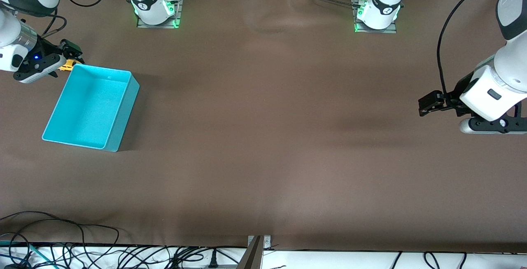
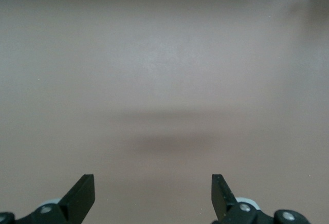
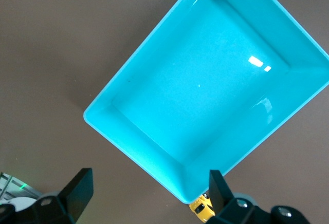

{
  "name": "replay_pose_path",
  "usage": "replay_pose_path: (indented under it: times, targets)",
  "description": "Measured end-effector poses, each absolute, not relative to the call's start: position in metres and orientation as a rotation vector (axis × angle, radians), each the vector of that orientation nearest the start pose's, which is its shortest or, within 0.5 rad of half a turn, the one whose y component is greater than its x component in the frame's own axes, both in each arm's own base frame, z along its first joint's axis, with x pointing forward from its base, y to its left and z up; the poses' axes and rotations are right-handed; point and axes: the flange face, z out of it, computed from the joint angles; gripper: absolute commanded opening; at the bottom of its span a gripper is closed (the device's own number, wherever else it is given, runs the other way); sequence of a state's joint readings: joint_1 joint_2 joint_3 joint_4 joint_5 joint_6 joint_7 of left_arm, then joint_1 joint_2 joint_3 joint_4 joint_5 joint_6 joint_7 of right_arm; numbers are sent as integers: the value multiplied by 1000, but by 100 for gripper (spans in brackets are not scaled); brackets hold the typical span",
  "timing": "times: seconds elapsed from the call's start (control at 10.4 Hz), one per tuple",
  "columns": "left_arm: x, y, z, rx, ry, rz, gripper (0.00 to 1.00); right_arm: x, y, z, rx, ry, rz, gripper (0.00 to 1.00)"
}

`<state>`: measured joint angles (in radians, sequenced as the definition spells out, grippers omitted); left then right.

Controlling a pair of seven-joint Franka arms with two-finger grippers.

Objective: Wind up and store yellow beetle car
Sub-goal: 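Lower the open right gripper over the car beside the box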

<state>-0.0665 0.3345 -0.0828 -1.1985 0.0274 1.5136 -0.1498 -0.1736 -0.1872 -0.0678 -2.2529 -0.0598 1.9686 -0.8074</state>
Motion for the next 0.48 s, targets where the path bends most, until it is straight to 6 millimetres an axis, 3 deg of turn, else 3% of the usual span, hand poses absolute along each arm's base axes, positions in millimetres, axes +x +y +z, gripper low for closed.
replay_pose_path:
  times: [0.29, 0.48]
  targets:
    - [643, -82, 593, -3137, -13, 28, 100, 448, -150, 426, -2937, -964, 192, 100]
    - [643, -83, 593, -3138, -12, 28, 100, 441, -159, 419, -2908, -999, 216, 100]
